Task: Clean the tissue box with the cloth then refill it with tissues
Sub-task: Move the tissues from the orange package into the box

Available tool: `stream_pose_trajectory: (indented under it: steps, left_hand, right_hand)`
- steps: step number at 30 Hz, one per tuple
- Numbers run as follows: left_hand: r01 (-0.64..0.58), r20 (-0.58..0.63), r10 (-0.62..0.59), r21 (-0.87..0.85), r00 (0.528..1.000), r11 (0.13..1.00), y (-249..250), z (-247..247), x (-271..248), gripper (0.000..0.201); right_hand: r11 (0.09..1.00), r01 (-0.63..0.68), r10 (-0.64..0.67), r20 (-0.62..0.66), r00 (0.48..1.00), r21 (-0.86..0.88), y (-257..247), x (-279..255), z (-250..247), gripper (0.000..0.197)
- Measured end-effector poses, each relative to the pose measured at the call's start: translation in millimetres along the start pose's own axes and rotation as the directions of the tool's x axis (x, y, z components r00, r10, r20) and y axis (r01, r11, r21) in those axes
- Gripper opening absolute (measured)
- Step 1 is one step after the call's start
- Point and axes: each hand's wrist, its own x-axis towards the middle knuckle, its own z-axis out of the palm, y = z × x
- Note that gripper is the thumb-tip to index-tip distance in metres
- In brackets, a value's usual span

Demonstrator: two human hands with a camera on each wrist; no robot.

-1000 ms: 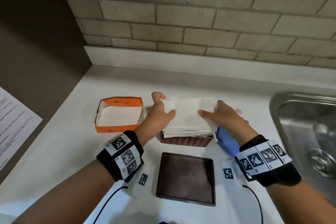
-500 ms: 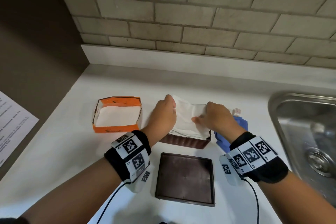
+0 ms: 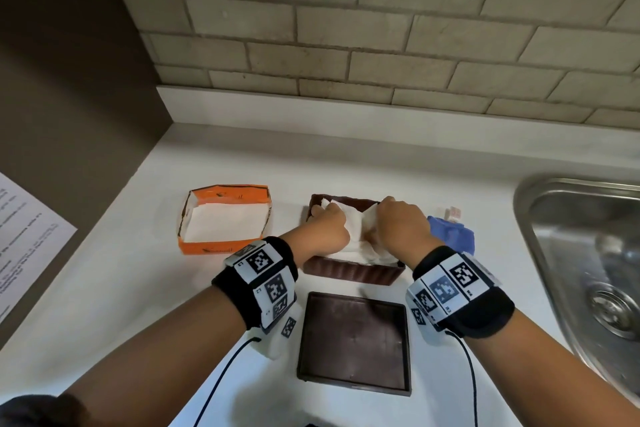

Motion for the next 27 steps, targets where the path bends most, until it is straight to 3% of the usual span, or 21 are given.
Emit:
stream_pose_trajectory:
  steps: [2, 6, 8, 9, 12, 14, 19, 23, 25, 27]
  left_hand:
    - [-0.030, -0.035, 0.031, 0.025, 0.999, 0.999, -2, -4, -5, 0.039]
    - [-0.105, -0.236, 0.148, 0.186, 0.960, 0.977, 3, -14, -29, 0.034]
    - [-0.191, -0.234, 0.227, 0.166, 0.945, 0.967, 1, -10, -36, 0.036]
    - [-0.217, -0.202, 0.241, 0.133, 0.949, 0.967, -1, -7, -36, 0.036]
    - [-0.204, -0.098, 0.207, 0.037, 0.973, 0.978, -4, 2, -31, 0.039]
    - [-0.170, -0.075, 0.172, 0.031, 0.982, 0.985, -6, 8, -27, 0.040]
    - [-0.188, -0.132, 0.174, -0.100, 0.976, 0.977, -13, 17, -21, 0.042]
    - [-0.355, -0.392, 0.236, -0.265, 0.889, 0.897, -26, -2, -39, 0.037]
    - [-0.392, -0.512, 0.177, -0.350, 0.841, 0.851, -48, -18, -49, 0.031]
    - [-0.370, -0.568, 0.063, -0.443, 0.820, 0.817, -78, -33, -51, 0.027]
  right_hand:
    - [1.000, -0.011, 0.011, -0.023, 1.000, 0.005, -1, 0, 3, 0.035]
    - [0.998, -0.016, 0.009, -0.115, 0.993, -0.062, -1, -14, 3, 0.052]
    - [0.995, 0.049, -0.071, -0.257, 0.964, -0.091, 2, -24, -1, 0.068]
    - [0.987, 0.142, -0.159, -0.298, 0.941, -0.077, 4, -26, -1, 0.071]
    - [0.935, 0.353, -0.351, -0.190, 0.917, -0.024, 9, -24, 5, 0.073]
    - [0.937, 0.344, -0.348, -0.094, 0.933, -0.057, 9, -20, 11, 0.073]
    - [0.933, 0.338, -0.344, -0.027, 0.939, -0.123, 10, -17, 17, 0.063]
    - [0.956, 0.285, -0.286, 0.004, 0.958, -0.066, 6, -22, -4, 0.070]
    - [0.948, 0.314, -0.317, -0.074, 0.945, -0.050, -7, -29, -20, 0.063]
    - [0.904, 0.425, -0.405, -0.212, 0.890, 0.056, -29, -37, -30, 0.052]
